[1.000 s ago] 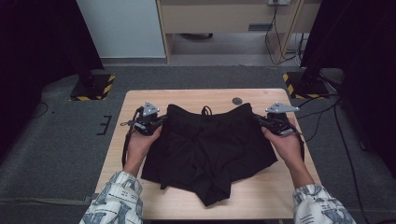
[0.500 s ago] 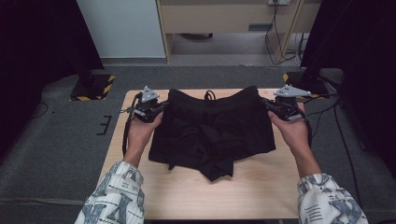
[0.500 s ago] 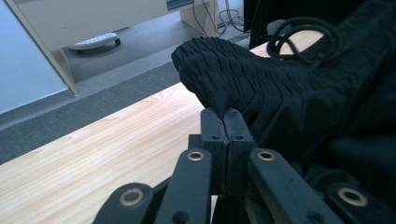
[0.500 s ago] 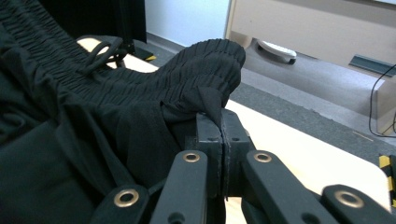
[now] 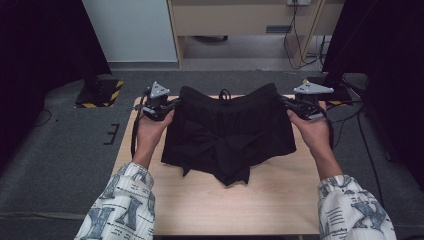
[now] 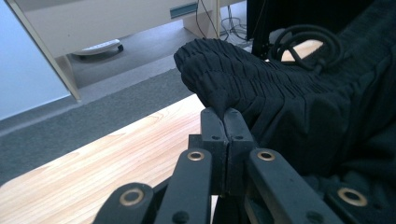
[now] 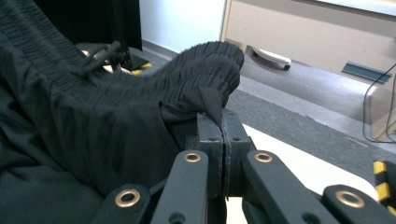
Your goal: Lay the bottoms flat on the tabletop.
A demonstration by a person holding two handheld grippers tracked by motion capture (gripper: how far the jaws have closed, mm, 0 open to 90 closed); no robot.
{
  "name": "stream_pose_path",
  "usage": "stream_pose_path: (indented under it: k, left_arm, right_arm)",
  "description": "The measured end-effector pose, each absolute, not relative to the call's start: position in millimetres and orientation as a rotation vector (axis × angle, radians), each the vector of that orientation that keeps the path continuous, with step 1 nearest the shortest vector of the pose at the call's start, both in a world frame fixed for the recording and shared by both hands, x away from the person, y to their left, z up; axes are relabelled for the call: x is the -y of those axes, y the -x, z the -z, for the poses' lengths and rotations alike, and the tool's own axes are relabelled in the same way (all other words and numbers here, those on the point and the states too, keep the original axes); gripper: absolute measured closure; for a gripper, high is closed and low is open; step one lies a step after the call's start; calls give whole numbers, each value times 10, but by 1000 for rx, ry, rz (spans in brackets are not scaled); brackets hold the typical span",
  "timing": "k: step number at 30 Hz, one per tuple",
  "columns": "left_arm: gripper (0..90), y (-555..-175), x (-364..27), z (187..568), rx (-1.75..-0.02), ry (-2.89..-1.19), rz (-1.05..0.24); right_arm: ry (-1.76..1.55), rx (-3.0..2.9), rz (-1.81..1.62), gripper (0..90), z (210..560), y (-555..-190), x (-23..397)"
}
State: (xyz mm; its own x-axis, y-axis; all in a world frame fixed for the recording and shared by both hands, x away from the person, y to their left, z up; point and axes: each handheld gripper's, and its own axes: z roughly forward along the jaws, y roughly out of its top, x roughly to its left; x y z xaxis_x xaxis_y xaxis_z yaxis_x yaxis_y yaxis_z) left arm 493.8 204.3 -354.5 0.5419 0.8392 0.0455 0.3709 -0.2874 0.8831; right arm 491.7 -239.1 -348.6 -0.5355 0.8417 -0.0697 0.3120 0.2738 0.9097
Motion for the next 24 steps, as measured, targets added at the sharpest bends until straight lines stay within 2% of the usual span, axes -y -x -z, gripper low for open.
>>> stream_pose_path:
  k: [9,24]
  left_arm:
    - [883,-5038,-2005,3478,-996,-1891,-652]
    - [883,-4816,-1951,3166,-928,-1873,-702]
  right_arm:
    - [-1027,-1958,-1282,890,3339,-4999,2407]
    - [-1006,-1910,-1305,890,3191,-4796,2544]
